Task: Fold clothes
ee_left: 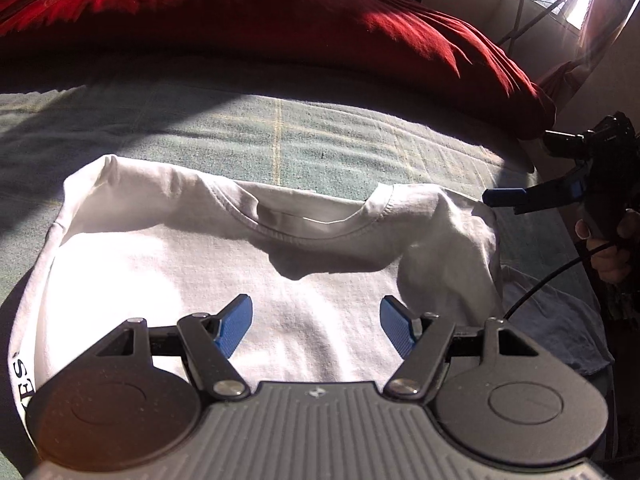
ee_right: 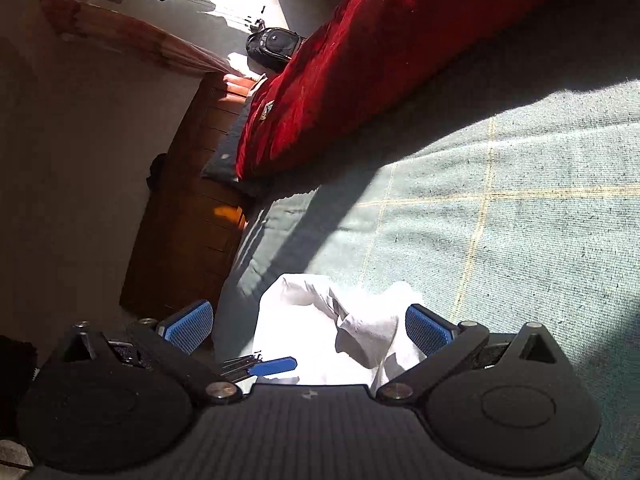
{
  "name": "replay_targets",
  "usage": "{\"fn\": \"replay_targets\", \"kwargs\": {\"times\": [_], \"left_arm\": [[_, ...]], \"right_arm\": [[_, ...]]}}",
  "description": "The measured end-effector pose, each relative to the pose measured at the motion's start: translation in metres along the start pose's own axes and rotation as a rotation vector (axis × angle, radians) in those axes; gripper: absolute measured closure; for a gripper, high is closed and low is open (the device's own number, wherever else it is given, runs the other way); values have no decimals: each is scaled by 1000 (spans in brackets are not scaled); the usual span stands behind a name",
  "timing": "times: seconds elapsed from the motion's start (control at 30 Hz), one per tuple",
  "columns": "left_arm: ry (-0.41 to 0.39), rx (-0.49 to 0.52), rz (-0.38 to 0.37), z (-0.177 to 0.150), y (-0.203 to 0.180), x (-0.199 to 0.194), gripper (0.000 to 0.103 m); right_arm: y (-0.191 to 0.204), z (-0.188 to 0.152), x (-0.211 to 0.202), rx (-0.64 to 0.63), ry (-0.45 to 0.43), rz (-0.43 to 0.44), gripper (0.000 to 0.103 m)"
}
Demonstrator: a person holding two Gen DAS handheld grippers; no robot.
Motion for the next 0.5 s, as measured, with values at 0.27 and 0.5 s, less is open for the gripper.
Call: {"fn": "replay_targets", "kwargs": {"times": [0.27, 0.5], "left_arm": [[-11, 4, -10, 6, -2, -3, 33], [-13, 65, -49, 7, -26, 4, 33]], "right_arm": [[4, -45, -42, 18, -52, -151, 0], [-2, -85, -44, -95, 81, -498, 0]]}}
Point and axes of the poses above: each gripper's, at about its wrist camera, not at the fingertips, and x roughly the way its jaws point, y to its left, z to its top, the point moved 2 cm from there along x, roughly the way its jaws point, and after that the axes turned 9 degrees about z, right-handed, at the moved point
